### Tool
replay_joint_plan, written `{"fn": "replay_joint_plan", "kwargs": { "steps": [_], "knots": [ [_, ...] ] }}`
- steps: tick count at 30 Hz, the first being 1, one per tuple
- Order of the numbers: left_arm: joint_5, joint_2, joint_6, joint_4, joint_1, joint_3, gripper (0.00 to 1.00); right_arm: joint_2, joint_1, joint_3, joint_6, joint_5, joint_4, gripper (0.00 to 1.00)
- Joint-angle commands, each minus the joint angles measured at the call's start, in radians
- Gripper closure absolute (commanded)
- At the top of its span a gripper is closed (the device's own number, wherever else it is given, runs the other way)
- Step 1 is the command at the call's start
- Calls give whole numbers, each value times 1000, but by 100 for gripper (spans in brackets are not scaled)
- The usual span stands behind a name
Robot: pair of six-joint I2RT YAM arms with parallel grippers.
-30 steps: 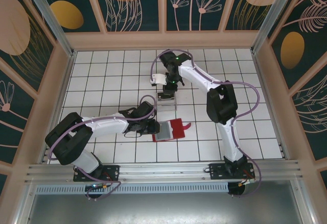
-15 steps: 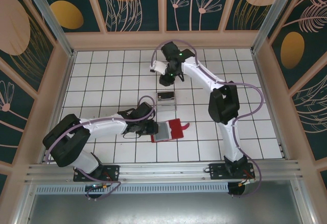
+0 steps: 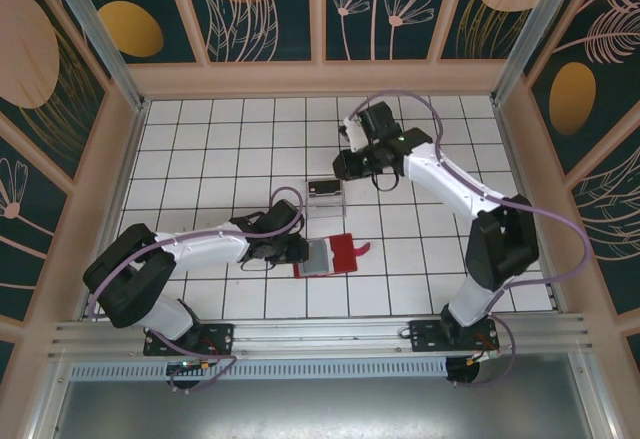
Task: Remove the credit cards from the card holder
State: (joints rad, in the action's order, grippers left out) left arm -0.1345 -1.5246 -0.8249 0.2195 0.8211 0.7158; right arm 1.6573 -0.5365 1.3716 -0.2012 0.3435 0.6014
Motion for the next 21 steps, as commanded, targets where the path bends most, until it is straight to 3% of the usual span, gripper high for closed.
{"fn": "replay_joint_plan", "kwargs": {
  "steps": [1, 4, 10, 21],
  "knots": [
    [41, 5, -16, 57, 3, 36, 70, -81, -20, -97, -257, -68, 4, 79],
    [44, -1, -19, 68, -2, 58, 68, -157, -62, -173, -334, -169, 29, 77],
    [22, 14, -16, 72, -18, 87, 64, -234, -135, -245, -447, -234, 75, 76],
    [29, 151, -21, 115, -176, -6, 60, -75, -344, -177, -531, -297, 153, 73]
  ]
}}
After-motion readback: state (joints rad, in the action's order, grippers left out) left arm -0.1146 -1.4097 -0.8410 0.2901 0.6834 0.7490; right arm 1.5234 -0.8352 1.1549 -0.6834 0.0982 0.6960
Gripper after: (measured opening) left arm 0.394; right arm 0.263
